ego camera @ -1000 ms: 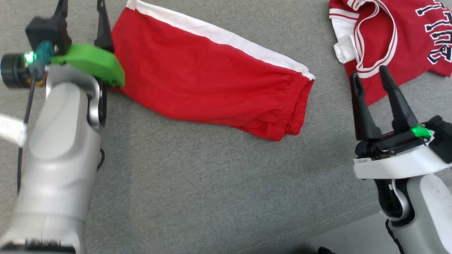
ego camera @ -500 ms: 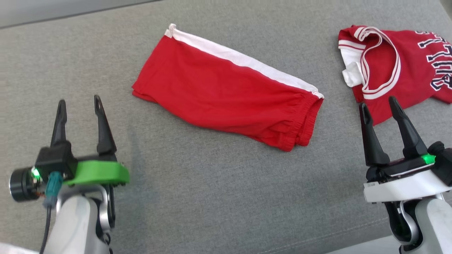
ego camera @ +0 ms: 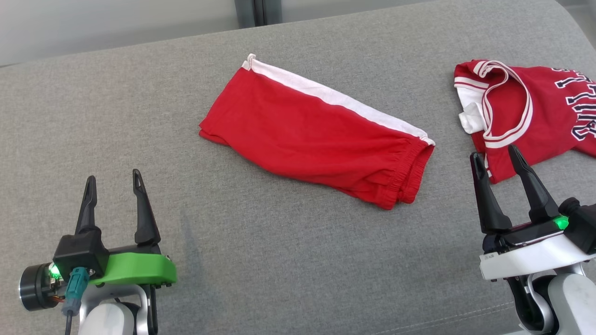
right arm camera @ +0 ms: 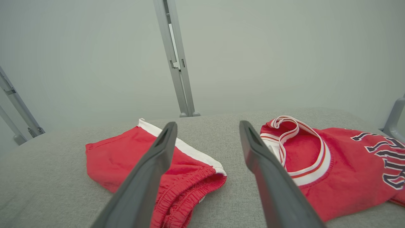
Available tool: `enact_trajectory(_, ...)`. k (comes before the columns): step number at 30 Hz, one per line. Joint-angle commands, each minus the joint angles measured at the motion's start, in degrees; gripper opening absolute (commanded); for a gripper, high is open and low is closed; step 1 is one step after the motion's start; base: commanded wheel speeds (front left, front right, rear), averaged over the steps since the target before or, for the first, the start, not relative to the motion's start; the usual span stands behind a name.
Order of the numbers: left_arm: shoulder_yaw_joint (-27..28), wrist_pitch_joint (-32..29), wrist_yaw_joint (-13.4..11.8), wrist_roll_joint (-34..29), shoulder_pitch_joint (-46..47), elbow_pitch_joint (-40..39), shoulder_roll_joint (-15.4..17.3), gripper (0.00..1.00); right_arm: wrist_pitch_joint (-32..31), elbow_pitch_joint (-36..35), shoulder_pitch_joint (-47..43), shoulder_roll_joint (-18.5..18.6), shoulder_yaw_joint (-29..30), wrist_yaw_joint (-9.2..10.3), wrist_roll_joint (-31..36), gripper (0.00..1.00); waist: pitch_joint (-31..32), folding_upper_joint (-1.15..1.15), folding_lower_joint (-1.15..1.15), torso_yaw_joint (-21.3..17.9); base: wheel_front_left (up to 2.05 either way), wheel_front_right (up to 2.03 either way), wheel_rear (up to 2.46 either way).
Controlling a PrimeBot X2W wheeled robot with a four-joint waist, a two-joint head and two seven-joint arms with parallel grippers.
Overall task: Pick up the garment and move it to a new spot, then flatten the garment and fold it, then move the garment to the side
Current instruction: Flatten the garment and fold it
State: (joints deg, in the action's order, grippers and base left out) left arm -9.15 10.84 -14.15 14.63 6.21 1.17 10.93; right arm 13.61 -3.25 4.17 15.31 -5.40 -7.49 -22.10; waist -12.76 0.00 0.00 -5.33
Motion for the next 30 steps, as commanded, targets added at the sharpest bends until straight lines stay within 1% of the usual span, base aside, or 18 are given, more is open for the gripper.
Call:
enact_trajectory(1,0.0,-0.2,-0.4,0.6,-0.7,-0.3,0.5,1.00,-0.2,-0.1,-0.5,0.3,0.0,0.02,-0.5,1.00,0.0,0.00,0.00,0.1,0.00,0.00,0.00)
enact_trajectory(5,-0.3,-0.6,-0.5,0.5,-0.7,-0.5,0.6,1.00,-0.4,-0.3,-0.4,0.3,0.1,0.02,-0.5,1.00,-0.4,0.00,0.00,0.3,0.00,0.00,0.00)
enact_trajectory(8,-1.1,-1.2,0.5,0.2,1.0,-0.7,1.0,1.00,-0.6,-0.6,-0.3,0.2,0.6,0.02,-0.6,1.00,-1.2,0.00,0.00,0.6,0.00,0.00,0.00)
enact_trajectory(10,-2.0,-2.0,1.6,0.3,3.8,-0.9,1.1,1.00,-0.7,-0.9,-0.1,0.1,0.8,0.02,-0.6,1.00,-2.2,0.00,0.00,0.9,0.00,0.00,0.00)
enact_trajectory(14,-4.7,-4.9,5.4,0.8,11.4,1.9,1.2,1.00,-1.0,-1.6,1.2,0.1,1.1,0.02,-0.7,1.00,-5.2,0.00,0.00,0.8,0.00,0.00,0.00)
enact_trajectory(16,-6.0,-7.1,7.5,1.2,16.4,4.9,0.6,1.00,-1.1,-1.8,1.9,0.2,1.0,0.02,-0.6,1.00,-6.8,0.00,0.00,0.4,0.00,0.00,0.00)
enact_trajectory(18,-7.3,-9.7,9.7,2.0,21.7,9.6,-0.1,1.00,-0.8,-1.7,2.9,0.0,0.7,0.02,-0.7,1.00,-8.4,0.00,0.00,-0.4,0.00,0.00,0.00)
enact_trajectory(20,-7.8,-11.5,11.2,2.7,25.6,14.3,-0.5,1.00,-0.5,-1.5,3.9,-0.3,0.1,0.02,-0.9,1.00,-9.7,0.00,0.00,-1.4,0.00,0.00,0.00)
enact_trajectory(24,-8.1,-13.9,13.5,4.2,32.0,24.3,-0.9,1.00,0.1,-0.4,5.3,-0.7,-0.8,0.02,-1.4,1.00,-11.5,0.00,0.00,-3.1,0.00,0.00,0.00)
enact_trajectory(30,-8.8,-17.3,16.3,5.2,37.5,37.7,-0.3,1.00,0.8,1.5,6.2,-0.9,-1.6,0.02,-2.0,1.00,-12.4,0.00,0.00,-4.3,0.00,0.00,0.00)
